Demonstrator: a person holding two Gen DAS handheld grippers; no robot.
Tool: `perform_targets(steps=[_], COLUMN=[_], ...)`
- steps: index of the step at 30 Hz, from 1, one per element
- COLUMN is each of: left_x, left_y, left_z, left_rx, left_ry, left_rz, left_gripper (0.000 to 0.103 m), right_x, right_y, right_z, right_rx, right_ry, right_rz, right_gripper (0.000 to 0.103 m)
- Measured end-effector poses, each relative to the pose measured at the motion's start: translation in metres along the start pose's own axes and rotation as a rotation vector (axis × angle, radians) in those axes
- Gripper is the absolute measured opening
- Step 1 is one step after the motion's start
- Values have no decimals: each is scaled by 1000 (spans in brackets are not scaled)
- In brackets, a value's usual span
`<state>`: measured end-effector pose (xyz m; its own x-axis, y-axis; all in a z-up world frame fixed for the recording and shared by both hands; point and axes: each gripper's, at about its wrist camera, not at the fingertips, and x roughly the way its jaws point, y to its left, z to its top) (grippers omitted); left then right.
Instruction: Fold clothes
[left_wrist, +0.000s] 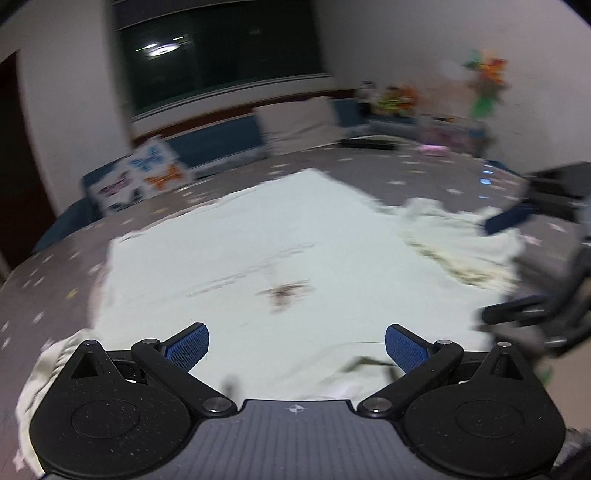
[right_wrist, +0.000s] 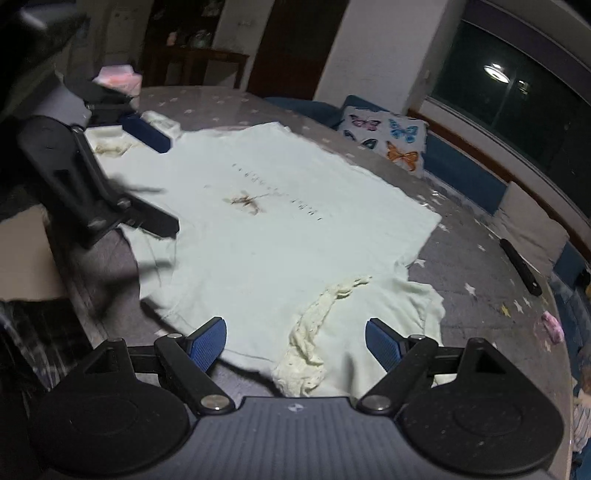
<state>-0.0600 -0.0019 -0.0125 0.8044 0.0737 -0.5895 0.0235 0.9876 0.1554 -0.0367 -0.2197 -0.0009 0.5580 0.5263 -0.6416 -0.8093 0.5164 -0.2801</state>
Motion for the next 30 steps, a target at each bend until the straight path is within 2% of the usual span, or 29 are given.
perform_targets(steps=[3, 7, 13, 17, 20, 24, 30], left_x=[8, 1, -18, -24, -20, -17, -24], left_y=[13, 18, 27, 41, 48, 47, 41], left_z=[-8, -24, -29, -26, -31, -44, -36], left_rx=[-21, -13, -37, -85, -92, -73, -56], left_ry=[43, 52, 15, -15, 13, 53, 16], left_rz=[53, 54, 73, 136, 181, 169, 146], left_gripper=[103, 103, 103, 103, 103, 103, 103], right_x=[1, 11, 28, 26, 28, 36, 25], right_y=[-6, -7, 13, 22, 21, 24, 22], right_z=[5, 13, 20, 25, 31, 32, 26], right_rx=[45, 92, 9, -42, -28, -16, 7], right_ry=[-21, -47, -33, -39, -60, -54, -65], right_rz=[-27, -12, 76, 80, 70, 77, 65], right_gripper=[85, 85, 85, 86, 87, 87, 88])
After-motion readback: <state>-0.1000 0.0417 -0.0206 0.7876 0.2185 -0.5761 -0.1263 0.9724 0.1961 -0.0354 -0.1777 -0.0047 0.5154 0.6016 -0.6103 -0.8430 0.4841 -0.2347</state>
